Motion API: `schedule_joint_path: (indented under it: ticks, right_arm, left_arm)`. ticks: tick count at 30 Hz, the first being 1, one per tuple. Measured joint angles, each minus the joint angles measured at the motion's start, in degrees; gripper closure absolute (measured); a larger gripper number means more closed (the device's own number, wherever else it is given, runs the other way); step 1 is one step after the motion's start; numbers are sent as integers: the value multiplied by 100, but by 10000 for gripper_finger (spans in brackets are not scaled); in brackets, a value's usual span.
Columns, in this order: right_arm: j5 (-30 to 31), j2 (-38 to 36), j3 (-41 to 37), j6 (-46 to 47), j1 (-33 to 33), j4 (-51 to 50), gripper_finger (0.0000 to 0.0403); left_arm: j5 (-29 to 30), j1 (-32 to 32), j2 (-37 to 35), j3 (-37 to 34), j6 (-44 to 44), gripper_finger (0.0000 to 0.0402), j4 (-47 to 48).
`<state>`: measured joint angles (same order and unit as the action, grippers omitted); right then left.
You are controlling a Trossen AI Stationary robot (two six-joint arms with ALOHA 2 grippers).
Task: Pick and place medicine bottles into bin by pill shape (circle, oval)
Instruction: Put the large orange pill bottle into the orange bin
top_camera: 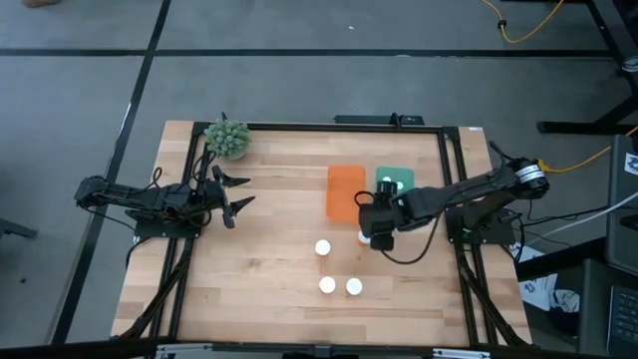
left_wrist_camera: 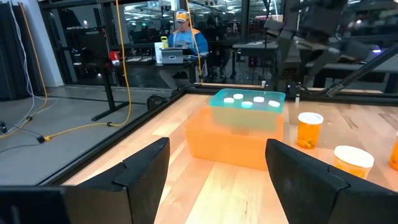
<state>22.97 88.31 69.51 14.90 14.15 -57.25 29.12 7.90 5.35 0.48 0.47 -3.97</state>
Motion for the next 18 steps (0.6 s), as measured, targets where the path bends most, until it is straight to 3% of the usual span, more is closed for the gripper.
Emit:
schedule_joint_path:
  ticks: [7,18]
  right_arm:
    - [-12,59,-804,-200,-265,942,165]
    - [-12,293,-905,-501,-667,1056,165]
  left_arm:
    - [-2,0,1,-1,-17,145,2]
    - [-2,0,1,-1,2,145,0]
